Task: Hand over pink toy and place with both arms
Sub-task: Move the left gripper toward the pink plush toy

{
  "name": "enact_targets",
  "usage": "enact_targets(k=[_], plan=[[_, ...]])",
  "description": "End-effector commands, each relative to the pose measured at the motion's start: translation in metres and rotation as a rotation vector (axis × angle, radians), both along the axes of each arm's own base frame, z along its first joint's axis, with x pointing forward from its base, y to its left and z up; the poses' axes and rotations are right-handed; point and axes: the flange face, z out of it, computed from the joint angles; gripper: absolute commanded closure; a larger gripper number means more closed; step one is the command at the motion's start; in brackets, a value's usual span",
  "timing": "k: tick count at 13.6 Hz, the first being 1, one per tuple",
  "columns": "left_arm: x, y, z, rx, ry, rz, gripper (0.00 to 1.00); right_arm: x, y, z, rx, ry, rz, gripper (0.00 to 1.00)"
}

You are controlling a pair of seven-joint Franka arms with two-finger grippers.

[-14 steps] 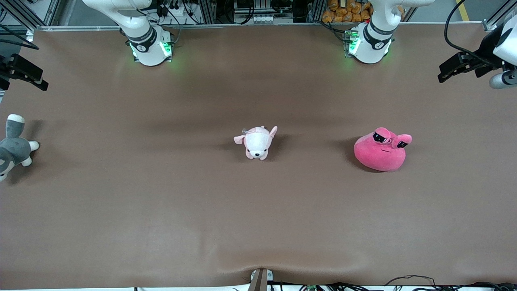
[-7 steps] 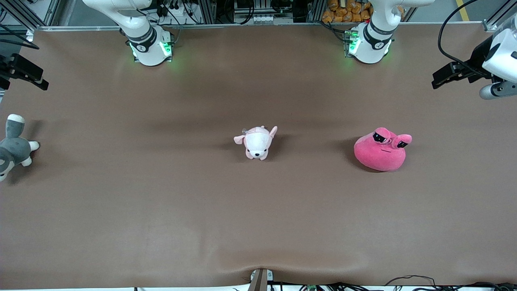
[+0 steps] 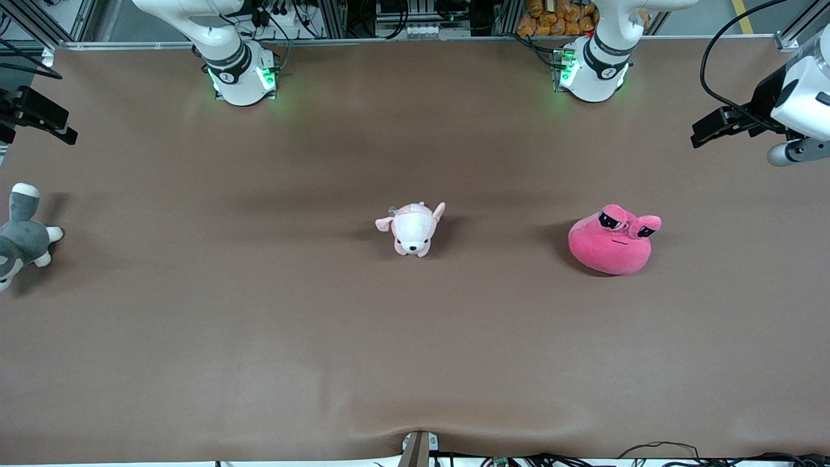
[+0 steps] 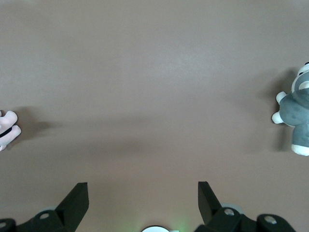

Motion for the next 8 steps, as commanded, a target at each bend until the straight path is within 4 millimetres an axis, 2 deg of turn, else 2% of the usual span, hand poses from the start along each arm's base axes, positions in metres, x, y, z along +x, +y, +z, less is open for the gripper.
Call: enact_targets(k=[1,8], plan=[[-0.0072,-0.0017,-0.0017,-0.025,-0.002,0.083,0.00,-0.0029,-0.0035,0.0044,-0.005,0.000,0.003,0.00],[-0.0110,0.0069,-0.0101,-0.047,0.018,0.146,0.00,-0.0027,-0.0035,0.0045,-0.005,-0.001,0.000,0.00]])
